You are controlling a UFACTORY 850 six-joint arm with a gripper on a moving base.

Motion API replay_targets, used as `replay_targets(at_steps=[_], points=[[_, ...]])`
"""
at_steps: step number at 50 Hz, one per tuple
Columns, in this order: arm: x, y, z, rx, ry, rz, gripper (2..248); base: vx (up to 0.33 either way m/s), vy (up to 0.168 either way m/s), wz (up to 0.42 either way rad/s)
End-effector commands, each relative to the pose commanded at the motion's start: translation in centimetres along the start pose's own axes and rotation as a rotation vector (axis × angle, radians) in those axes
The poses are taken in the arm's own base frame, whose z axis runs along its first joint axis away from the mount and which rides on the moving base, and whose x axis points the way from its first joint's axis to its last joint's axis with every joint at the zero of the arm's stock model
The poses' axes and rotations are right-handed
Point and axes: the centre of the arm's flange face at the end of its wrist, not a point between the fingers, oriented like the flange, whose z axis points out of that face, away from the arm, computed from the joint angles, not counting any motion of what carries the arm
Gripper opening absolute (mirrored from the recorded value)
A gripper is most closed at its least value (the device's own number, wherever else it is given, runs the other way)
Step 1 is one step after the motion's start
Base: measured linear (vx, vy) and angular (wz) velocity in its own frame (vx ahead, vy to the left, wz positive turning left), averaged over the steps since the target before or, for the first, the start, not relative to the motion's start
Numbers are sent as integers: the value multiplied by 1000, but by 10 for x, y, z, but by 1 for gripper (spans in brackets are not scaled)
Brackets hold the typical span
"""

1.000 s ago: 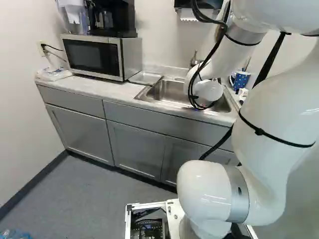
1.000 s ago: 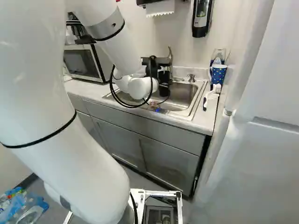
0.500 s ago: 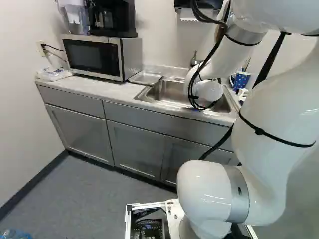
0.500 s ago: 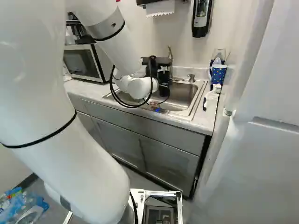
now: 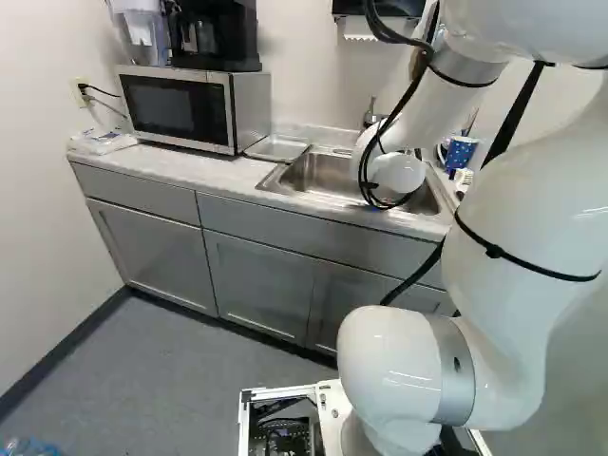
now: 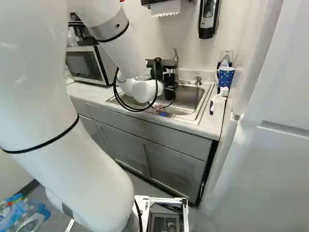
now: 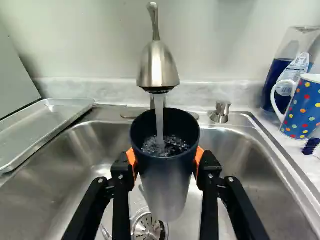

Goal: Rinse the cup and place it in the tray

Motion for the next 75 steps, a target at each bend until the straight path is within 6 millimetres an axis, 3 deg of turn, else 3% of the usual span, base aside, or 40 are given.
replay_targets(at_steps=[29, 75], points=[[0, -2, 0, 4, 0, -1, 125, 0, 0, 0], [-1, -68, -1, 144, -1, -35, 125, 0, 0, 0]])
